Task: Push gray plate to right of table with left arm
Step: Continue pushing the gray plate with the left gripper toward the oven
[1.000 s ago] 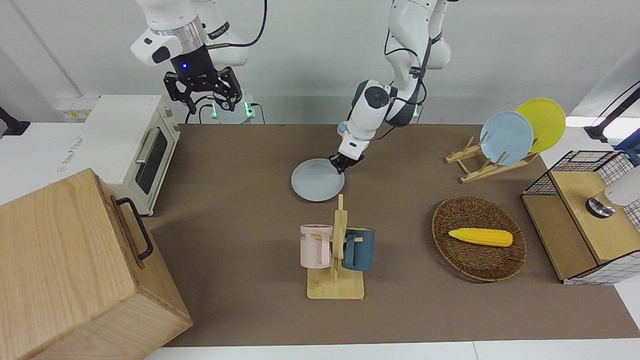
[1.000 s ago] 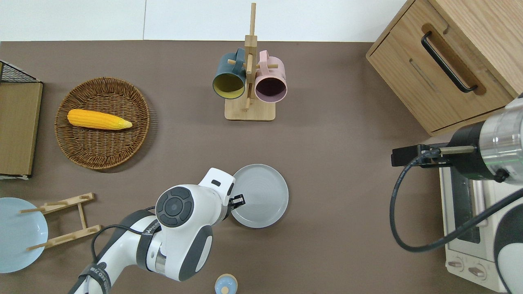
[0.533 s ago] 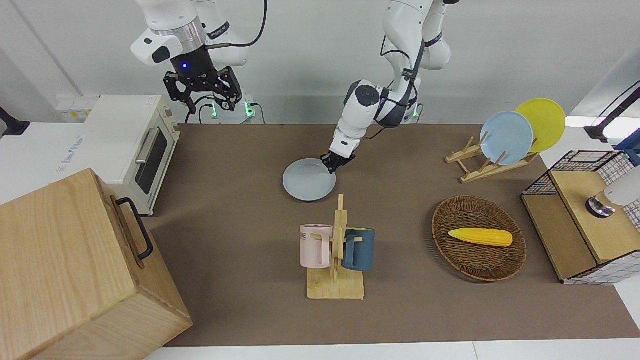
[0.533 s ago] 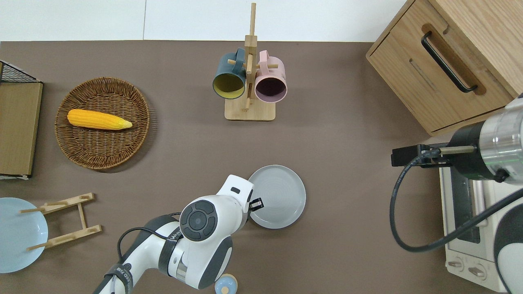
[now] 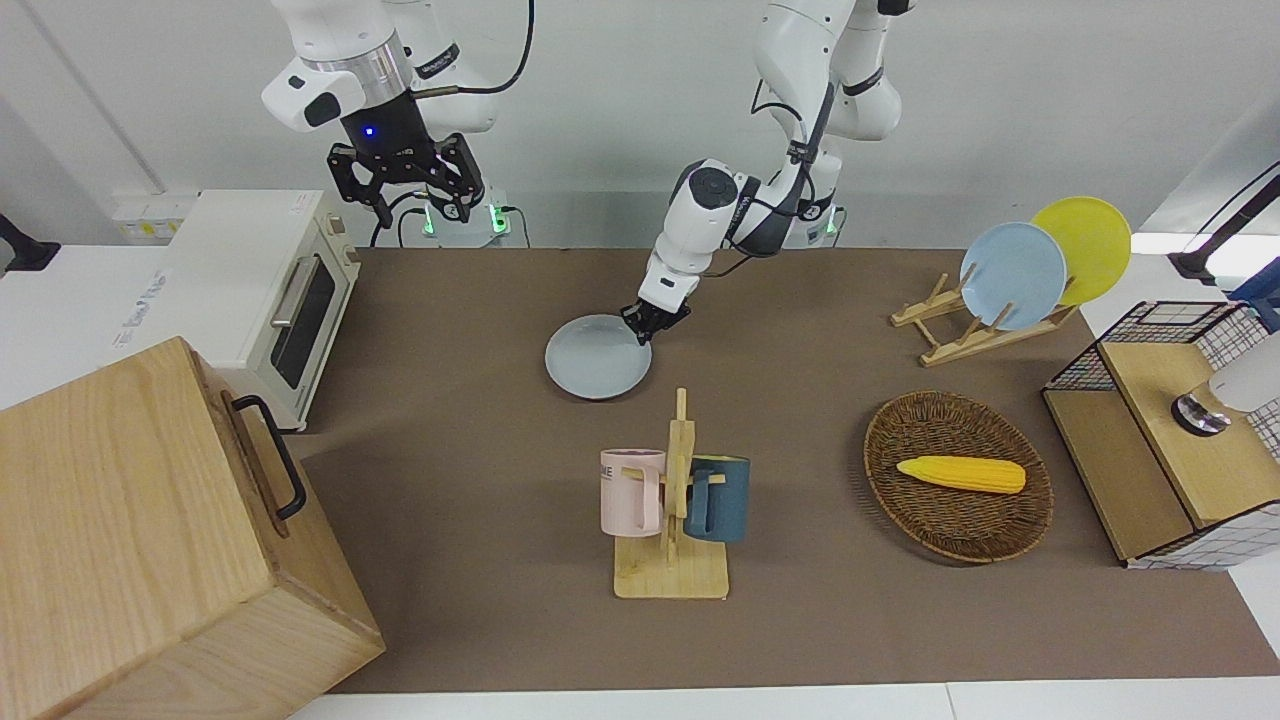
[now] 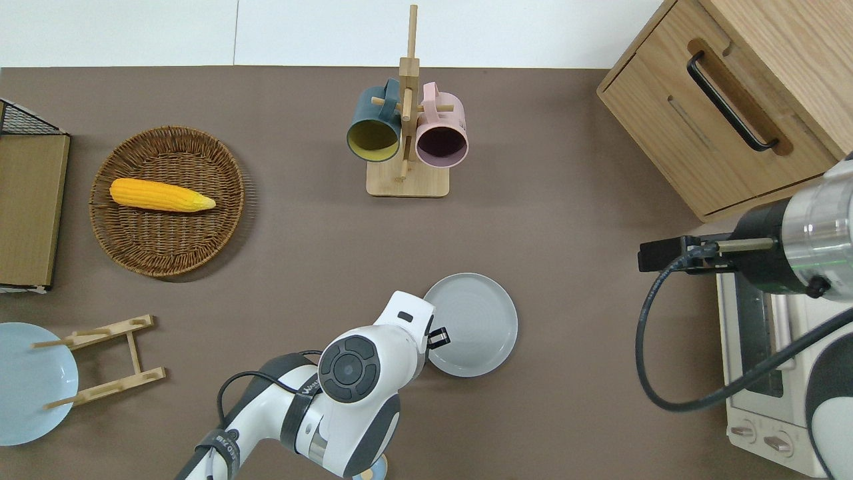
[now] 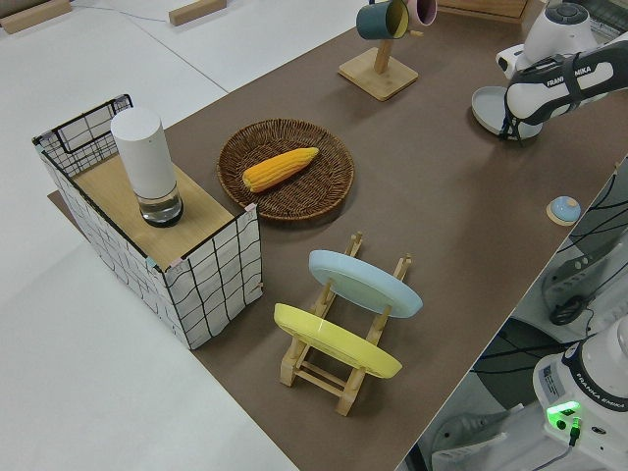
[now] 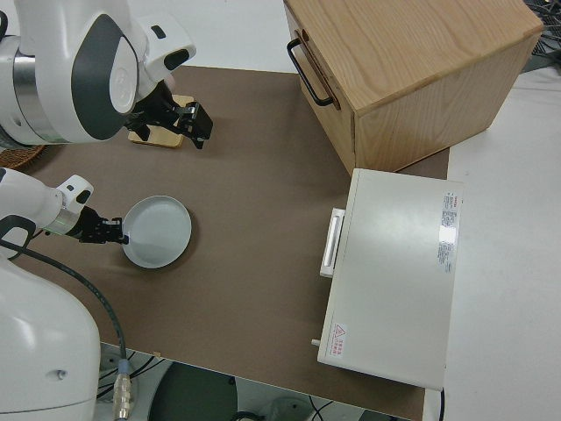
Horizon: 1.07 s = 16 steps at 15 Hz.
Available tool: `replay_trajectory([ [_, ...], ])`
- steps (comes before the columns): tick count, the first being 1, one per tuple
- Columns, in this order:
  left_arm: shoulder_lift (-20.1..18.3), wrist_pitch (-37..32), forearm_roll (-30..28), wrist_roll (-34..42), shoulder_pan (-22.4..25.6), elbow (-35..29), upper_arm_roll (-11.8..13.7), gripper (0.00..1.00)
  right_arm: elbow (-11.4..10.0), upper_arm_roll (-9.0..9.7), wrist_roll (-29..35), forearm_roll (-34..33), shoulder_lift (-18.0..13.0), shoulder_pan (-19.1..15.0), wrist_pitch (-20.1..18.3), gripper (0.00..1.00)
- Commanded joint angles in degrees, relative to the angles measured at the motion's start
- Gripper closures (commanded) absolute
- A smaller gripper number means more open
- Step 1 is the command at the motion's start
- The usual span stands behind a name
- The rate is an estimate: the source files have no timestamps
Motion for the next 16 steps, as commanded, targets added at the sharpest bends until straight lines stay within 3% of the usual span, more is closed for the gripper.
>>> replay_trajectory([
  [1, 2.24, 1.7, -0.58, -1.13, -1.56, 1.61, 0.46, 1.0, 0.81, 0.23, 0.12, 0.92, 0.36, -0.37, -0.31, 0.005],
  [6, 3.57, 1.71, 0.03, -1.84, -2.35, 3.29, 0.46, 1.0, 0.81, 0.23, 0.12, 0.92, 0.36, -0.37, -0.31, 0.005],
  [7, 3.57, 1.62, 0.29, -1.66, -2.44, 3.29, 0.46, 0.87, 0.81, 0.23, 0.12, 0.92, 0.36, -0.37, -0.31, 0.005],
  [8, 3.57, 1.62, 0.38, -1.57, -2.44, 3.29, 0.46, 0.6, 0.81, 0.23, 0.12, 0.92, 0.36, -0.37, -0.31, 0.005],
  [9, 3.57, 1.53, 0.56, -1.04, -2.44, 3.29, 0.46, 0.48, 0.81, 0.23, 0.12, 0.92, 0.36, -0.37, -0.31, 0.005],
  [12, 3.57, 1.35, 0.82, -0.86, -2.35, 3.29, 0.55, 0.25, 0.81, 0.23, 0.12, 0.92, 0.36, -0.37, -0.31, 0.005],
  [16, 3.13, -1.27, 4.06, -0.86, -2.26, 3.29, 0.64, 0.06, 0.81, 0.23, 0.12, 0.92, 0.36, -0.37, -0.31, 0.005],
])
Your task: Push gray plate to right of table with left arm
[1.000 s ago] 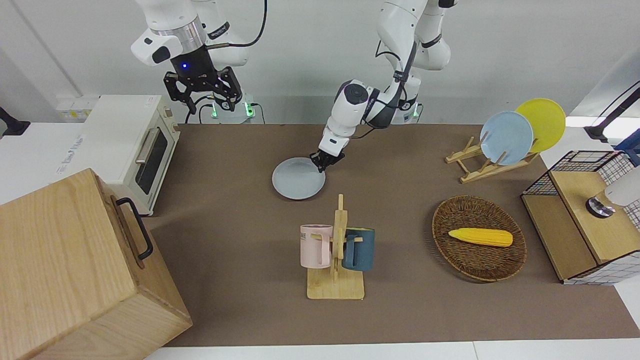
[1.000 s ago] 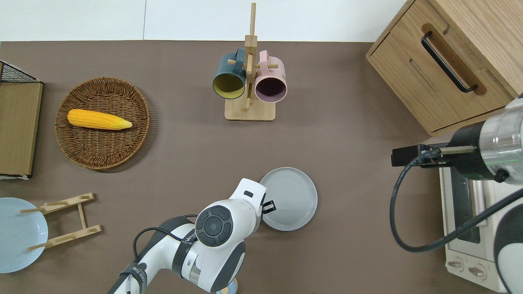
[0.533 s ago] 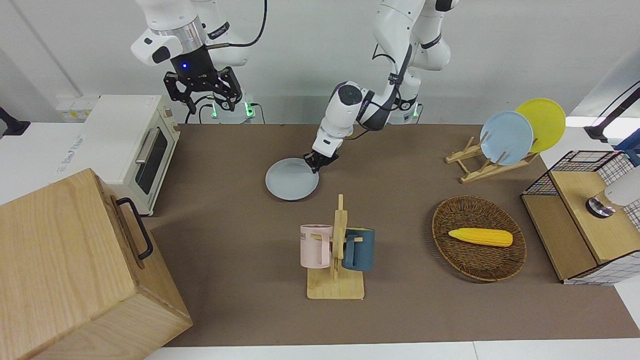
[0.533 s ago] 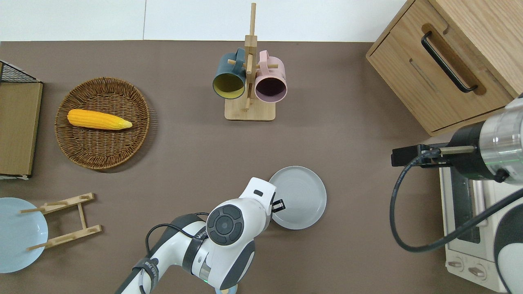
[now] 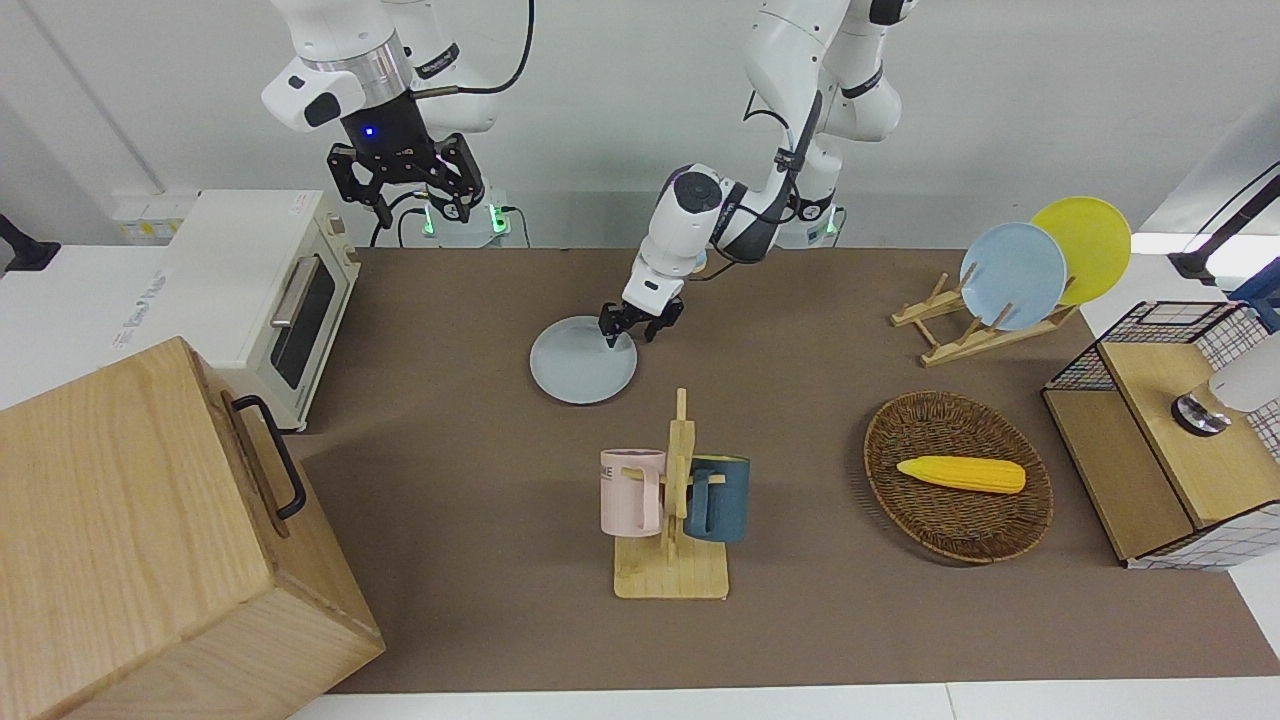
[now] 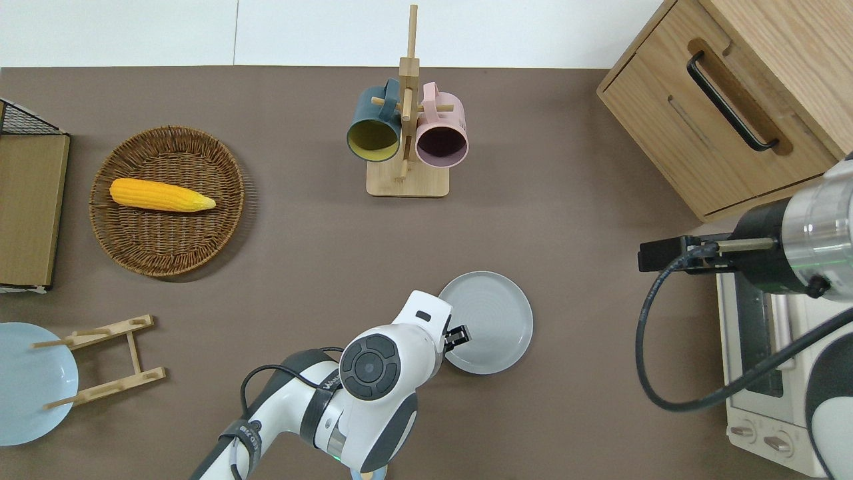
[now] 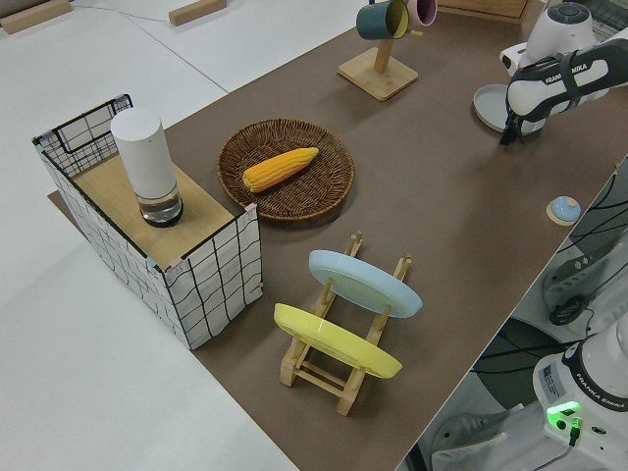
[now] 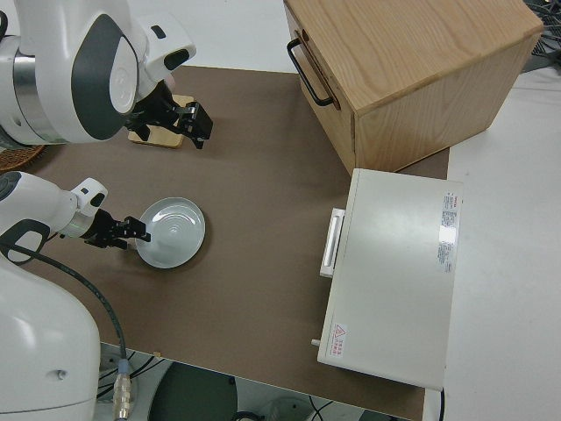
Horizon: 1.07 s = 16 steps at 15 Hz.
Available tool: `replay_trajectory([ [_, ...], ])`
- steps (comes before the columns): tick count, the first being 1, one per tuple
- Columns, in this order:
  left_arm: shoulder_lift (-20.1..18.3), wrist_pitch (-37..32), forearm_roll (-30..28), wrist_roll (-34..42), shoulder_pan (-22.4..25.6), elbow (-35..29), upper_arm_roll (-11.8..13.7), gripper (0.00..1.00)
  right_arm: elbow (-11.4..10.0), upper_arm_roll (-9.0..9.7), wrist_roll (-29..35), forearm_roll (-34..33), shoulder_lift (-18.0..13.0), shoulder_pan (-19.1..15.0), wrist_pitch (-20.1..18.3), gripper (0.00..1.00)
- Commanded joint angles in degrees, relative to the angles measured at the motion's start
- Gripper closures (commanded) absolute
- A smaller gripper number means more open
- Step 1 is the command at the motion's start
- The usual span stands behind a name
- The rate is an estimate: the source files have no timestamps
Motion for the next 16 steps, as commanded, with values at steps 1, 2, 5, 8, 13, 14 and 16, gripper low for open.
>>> replay_trajectory([
  [1, 0.09, -3.28, 4.5, 0.06, -0.51, 0.9, 0.8, 0.02, 0.81, 0.23, 0.12, 0.92, 0.36, -0.37, -0.31, 0.005],
  [2, -0.26, -4.43, 5.82, 0.06, -0.34, 0.9, 0.98, 0.02, 0.81, 0.23, 0.12, 0.92, 0.36, -0.37, -0.31, 0.005],
  [5, -0.88, -8.64, 9.69, 1.19, 0.28, 1.86, 1.42, 0.02, 0.81, 0.23, 0.12, 0.92, 0.36, -0.37, -0.31, 0.005],
  [8, -3.85, -14.44, 10.23, 8.65, 4.4, 2.22, 1.42, 0.02, 0.81, 0.23, 0.12, 0.92, 0.36, -0.37, -0.31, 0.005],
  [13, -10.44, -20.6, 10.23, 16.65, 13.09, 2.22, 1.42, 0.02, 0.81, 0.23, 0.12, 0.92, 0.36, -0.37, -0.31, 0.005],
  [14, -12.02, -21.57, 10.23, 18.23, 15.03, 2.22, 1.42, 0.02, 0.81, 0.23, 0.12, 0.92, 0.36, -0.37, -0.31, 0.005],
  [16, -13.97, -22.54, 10.23, 20.44, 18.63, 2.22, 1.42, 0.02, 0.81, 0.23, 0.12, 0.92, 0.36, -0.37, -0.31, 0.005],
])
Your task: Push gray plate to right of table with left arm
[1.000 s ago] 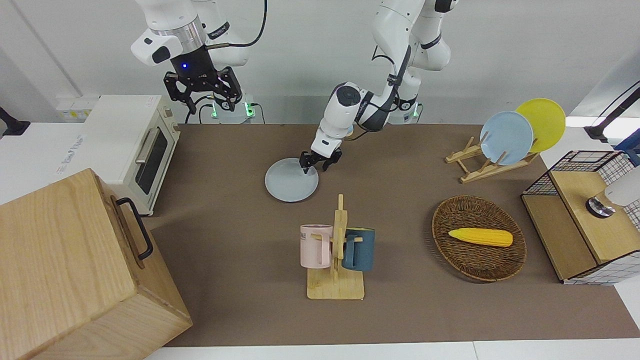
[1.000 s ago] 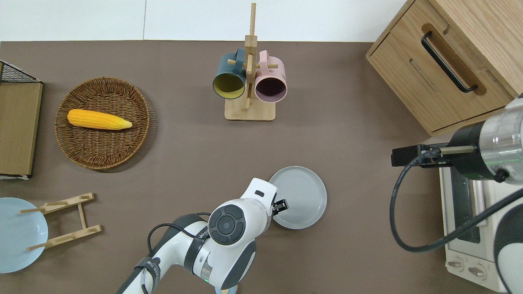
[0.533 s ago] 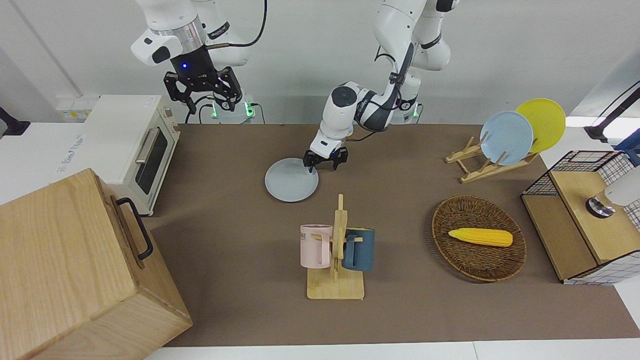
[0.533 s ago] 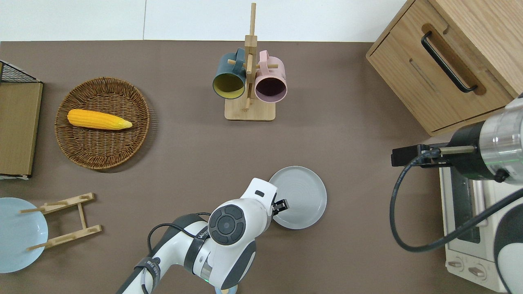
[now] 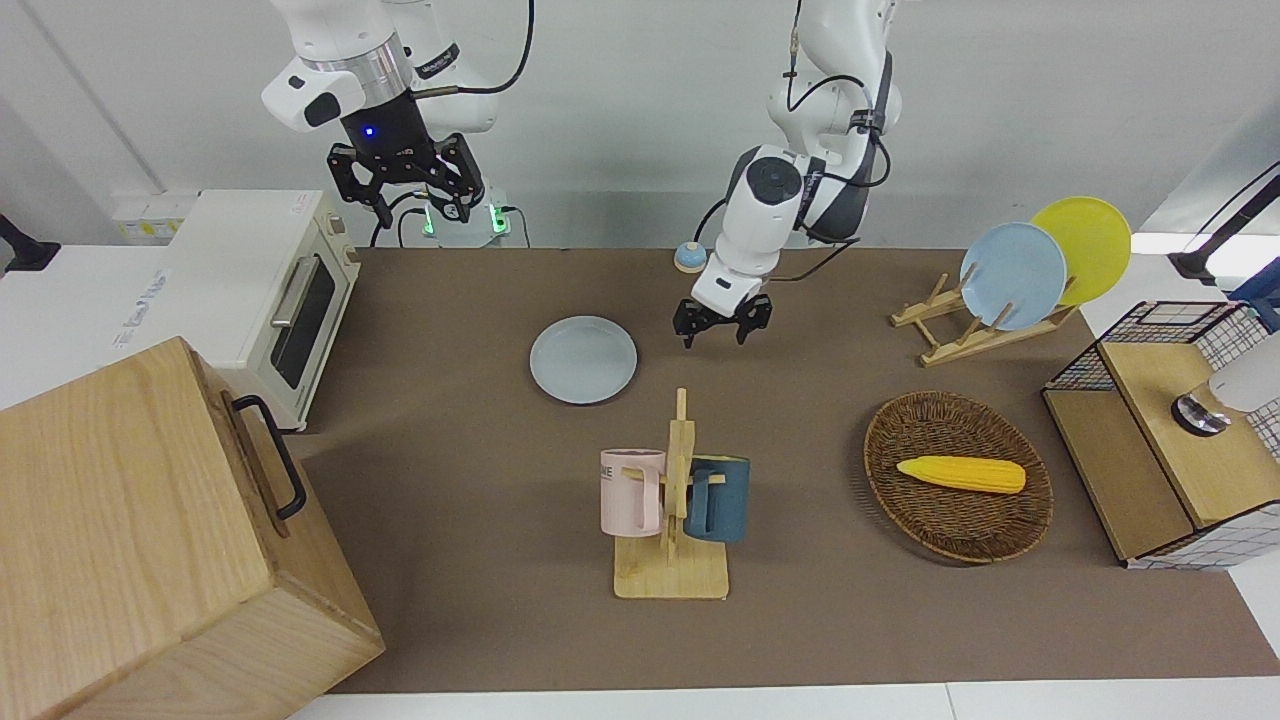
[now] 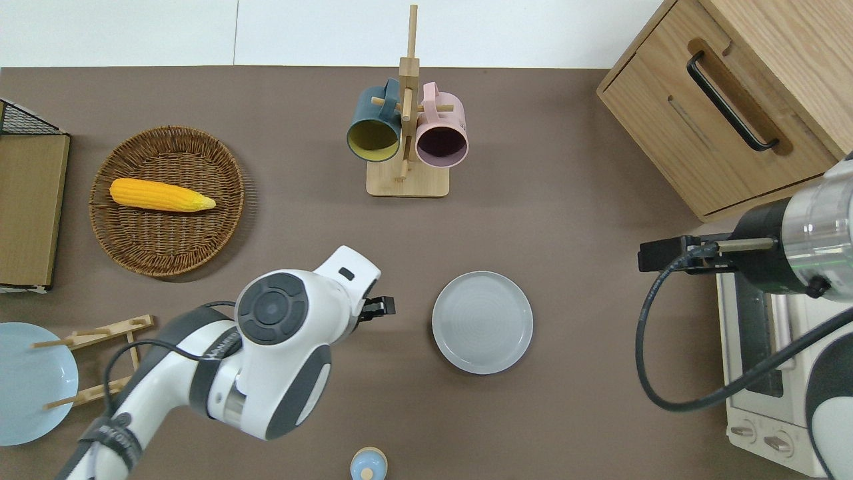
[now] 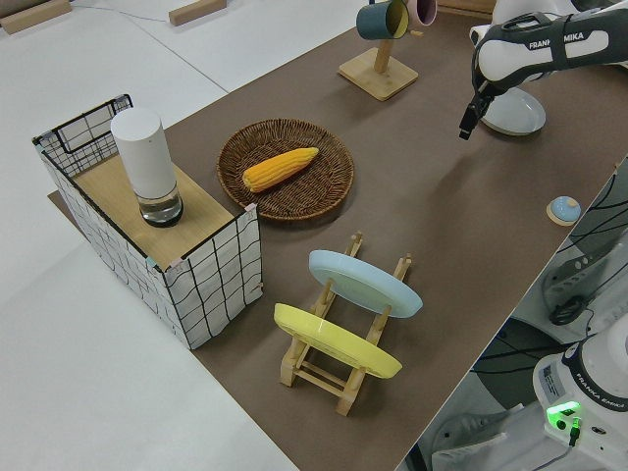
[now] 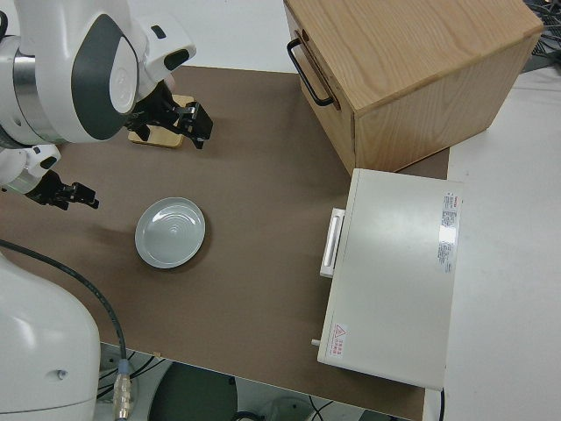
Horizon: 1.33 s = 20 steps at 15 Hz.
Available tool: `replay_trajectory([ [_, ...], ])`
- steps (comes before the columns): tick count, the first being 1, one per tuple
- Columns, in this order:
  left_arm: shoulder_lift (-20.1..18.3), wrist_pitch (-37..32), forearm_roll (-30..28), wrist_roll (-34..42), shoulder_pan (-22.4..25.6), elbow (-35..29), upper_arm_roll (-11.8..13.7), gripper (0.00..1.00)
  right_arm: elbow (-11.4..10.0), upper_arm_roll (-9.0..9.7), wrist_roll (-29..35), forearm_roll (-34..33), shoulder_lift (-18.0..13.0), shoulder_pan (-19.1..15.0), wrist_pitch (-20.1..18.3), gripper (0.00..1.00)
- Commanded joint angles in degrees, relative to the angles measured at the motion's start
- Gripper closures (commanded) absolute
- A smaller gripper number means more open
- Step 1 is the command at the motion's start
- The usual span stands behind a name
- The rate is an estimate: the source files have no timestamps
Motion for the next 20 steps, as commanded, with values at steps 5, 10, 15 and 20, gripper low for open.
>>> replay_trajectory([
  [5, -7.03, -7.6, 1.04, 8.71, 10.91, 1.5, -0.39, 0.02, 0.81, 0.23, 0.12, 0.92, 0.36, -0.37, -0.31, 0.005],
  [10, -7.04, -18.67, 1.04, 15.48, 17.24, 10.11, -0.39, 0.02, 0.81, 0.23, 0.12, 0.92, 0.36, -0.37, -0.31, 0.005],
  [15, -6.95, -26.24, 1.04, 18.12, 20.32, 17.15, 0.22, 0.02, 0.81, 0.23, 0.12, 0.92, 0.36, -0.37, -0.31, 0.005],
  [20, -6.51, -33.35, 1.04, 18.21, 20.5, 24.52, 1.89, 0.02, 0.81, 0.23, 0.12, 0.92, 0.36, -0.37, -0.31, 0.005],
])
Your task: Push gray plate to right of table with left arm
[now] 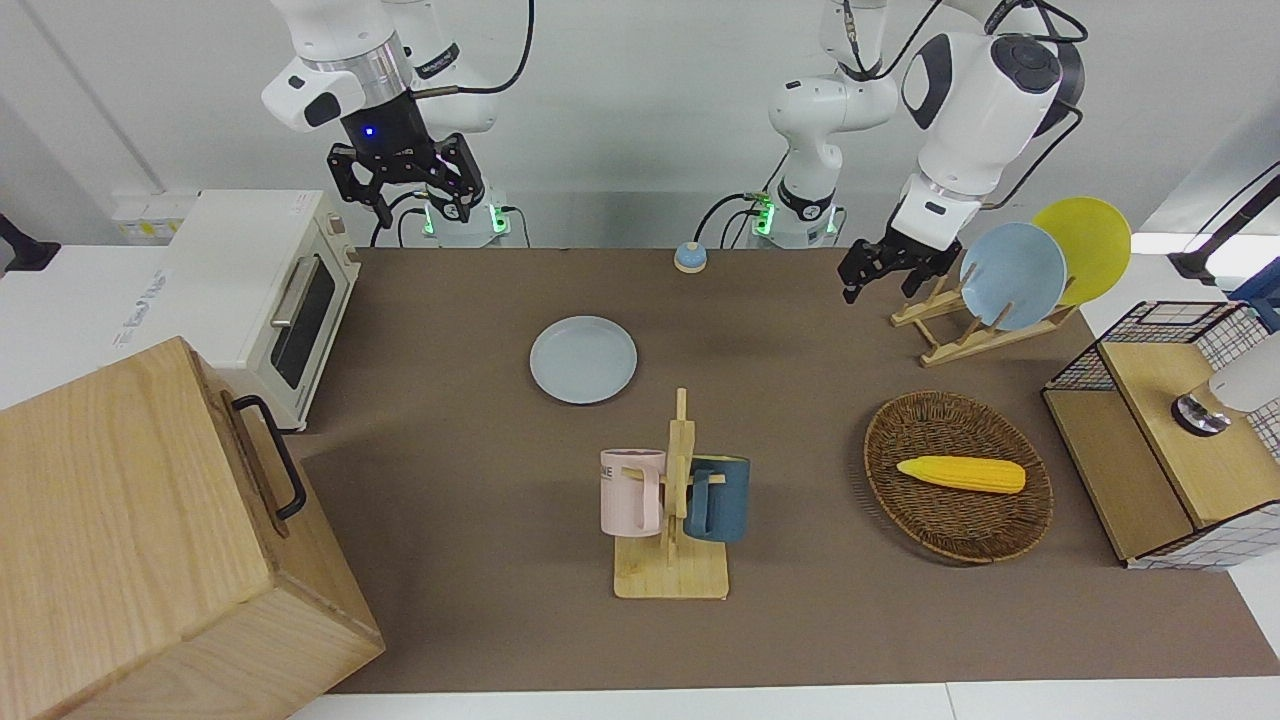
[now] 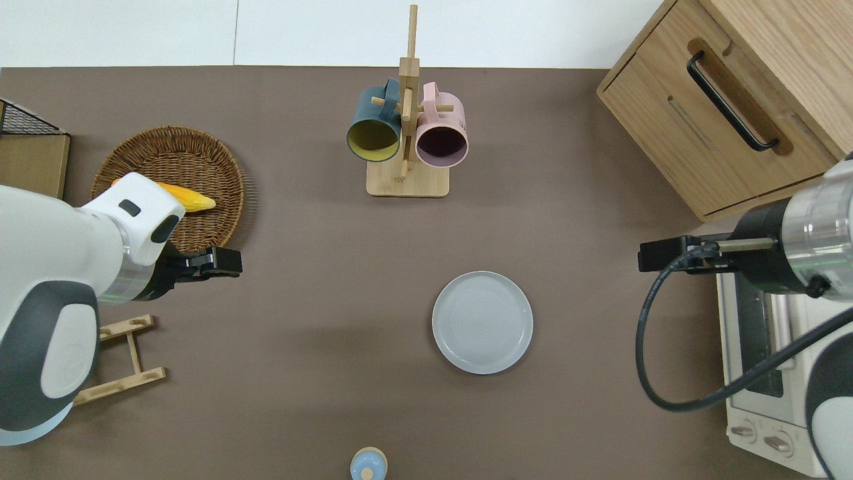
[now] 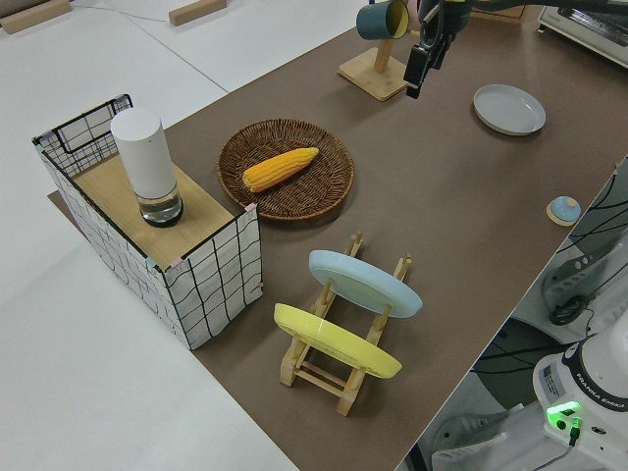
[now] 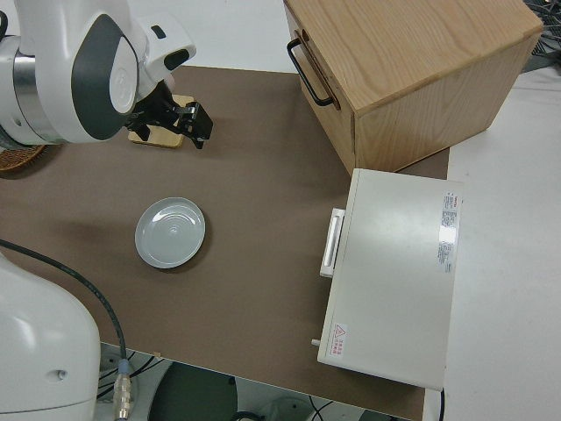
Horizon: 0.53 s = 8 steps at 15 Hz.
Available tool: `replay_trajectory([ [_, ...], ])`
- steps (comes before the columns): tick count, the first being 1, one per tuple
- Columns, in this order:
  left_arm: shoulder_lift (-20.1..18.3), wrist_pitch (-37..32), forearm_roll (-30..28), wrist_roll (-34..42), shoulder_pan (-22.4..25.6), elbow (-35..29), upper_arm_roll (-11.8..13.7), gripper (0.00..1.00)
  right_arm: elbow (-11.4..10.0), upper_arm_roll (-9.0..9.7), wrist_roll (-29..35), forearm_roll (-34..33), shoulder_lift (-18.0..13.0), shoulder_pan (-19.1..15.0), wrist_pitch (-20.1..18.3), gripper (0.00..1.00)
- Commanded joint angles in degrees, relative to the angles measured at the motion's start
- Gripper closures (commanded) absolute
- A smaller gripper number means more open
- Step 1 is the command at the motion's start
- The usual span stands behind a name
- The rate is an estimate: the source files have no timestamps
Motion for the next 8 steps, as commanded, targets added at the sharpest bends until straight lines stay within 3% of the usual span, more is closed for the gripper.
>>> replay_trajectory([
  [1, 1.01, -8.12, 0.94, 1.25, 0.52, 8.77, 1.22, 0.02, 0.81, 0.23, 0.12, 0.92, 0.36, -0.37, -0.31, 0.005],
  [8, 0.92, -13.05, 1.03, 2.4, 0.61, 12.48, 2.11, 0.02, 0.81, 0.23, 0.12, 0.92, 0.36, -0.37, -0.31, 0.005],
])
